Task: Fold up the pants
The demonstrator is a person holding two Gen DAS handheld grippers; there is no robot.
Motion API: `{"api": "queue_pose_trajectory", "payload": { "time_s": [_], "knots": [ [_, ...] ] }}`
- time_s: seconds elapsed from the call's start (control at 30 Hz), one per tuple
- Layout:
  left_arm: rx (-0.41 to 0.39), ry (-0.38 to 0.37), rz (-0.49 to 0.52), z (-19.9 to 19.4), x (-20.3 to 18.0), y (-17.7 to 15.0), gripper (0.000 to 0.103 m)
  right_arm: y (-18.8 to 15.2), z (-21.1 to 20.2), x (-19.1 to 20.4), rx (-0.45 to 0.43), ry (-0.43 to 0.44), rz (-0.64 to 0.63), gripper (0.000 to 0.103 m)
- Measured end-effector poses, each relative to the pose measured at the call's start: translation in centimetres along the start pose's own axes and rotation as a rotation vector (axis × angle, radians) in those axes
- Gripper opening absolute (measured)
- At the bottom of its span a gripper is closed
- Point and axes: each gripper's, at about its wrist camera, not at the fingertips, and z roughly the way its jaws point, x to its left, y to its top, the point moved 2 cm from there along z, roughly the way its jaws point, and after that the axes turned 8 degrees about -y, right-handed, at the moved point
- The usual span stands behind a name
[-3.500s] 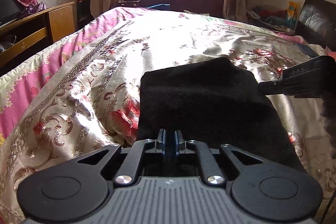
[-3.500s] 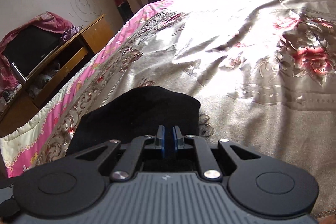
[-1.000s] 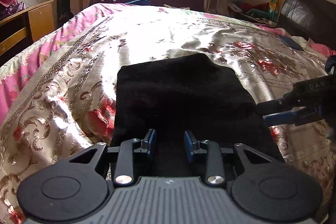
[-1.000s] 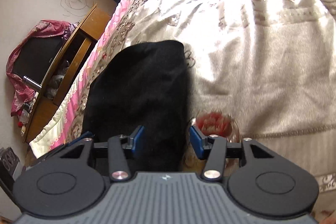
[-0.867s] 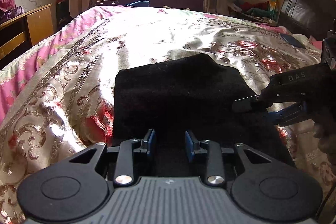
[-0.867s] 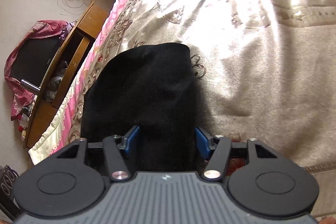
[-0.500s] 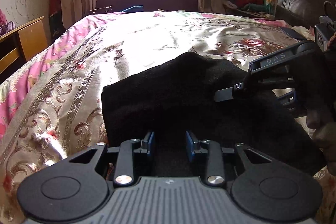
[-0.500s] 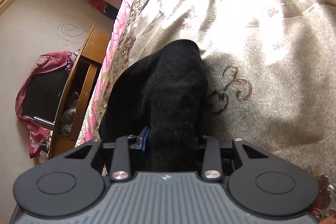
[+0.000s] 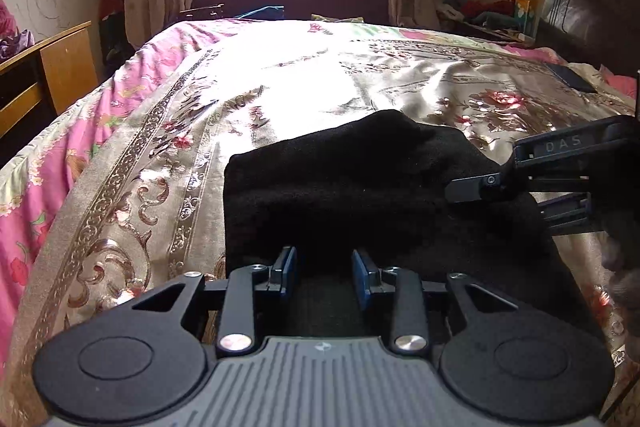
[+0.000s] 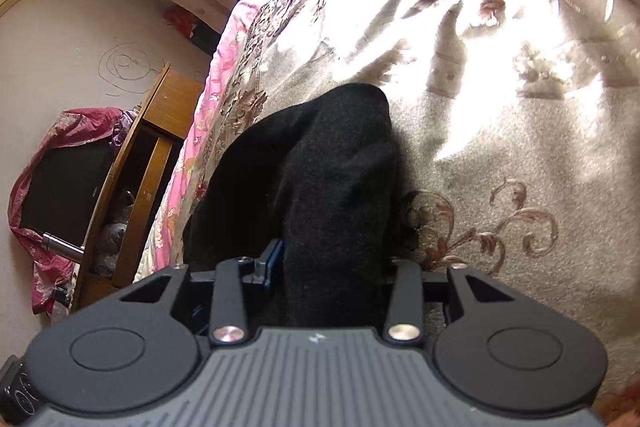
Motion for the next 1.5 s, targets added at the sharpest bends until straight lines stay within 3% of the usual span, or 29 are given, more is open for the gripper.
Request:
{"api": "queue_pose_trajectory", "payload": {
  "time_s": [0.13,0.27,0.33,0.47,0.57,0.67,1.07,1.5],
  "knots": [
    [-0.001,0.022,-0.040,-1.8,-2.1,-1.0,0.060,-2.7,-5.9,1.4,-0.094,-0.099,-0.221,0.041],
    [-0.032,0.054,-0.060,-4.8,-4.4,-1.5,0.067,-5.7,-10.2,3.2,-0.119,-0.045,-0.303,0.041],
    [-0.056,0.067,-0.099,-6.4,-5.1,-1.7,0.083,-6.9,-11.8,3.9,-0.129,-0.038,-0.333,0.041],
    [-0.094,0.153,-0.103,-9.2,-6.4,-2.2,0.103,-8.2,-13.8,4.2,-0.119,-0.025,-0.330,0.041],
    [-0.083,0.249,-0.077,-10.5,-7.5,-2.9,0.103,-9.3,-14.5,4.3,-0.111,-0.028,-0.342,0.041],
    [-0.076,0.274,-0.095,-11.4,-8.1,-3.8,0.103,-10.3,-14.9,4.2,-0.102,-0.024,-0.342,0.041],
    [-0.090,0.256,-0.203,-12.9,-8.5,-6.1,0.103,-12.4,-15.7,3.7,-0.072,-0.029,-0.350,0.041],
    [-0.069,0.253,-0.189,-12.6,-9.3,-6.5,0.103,-13.0,-15.8,2.6,-0.056,-0.039,-0.330,0.041]
  ]
}}
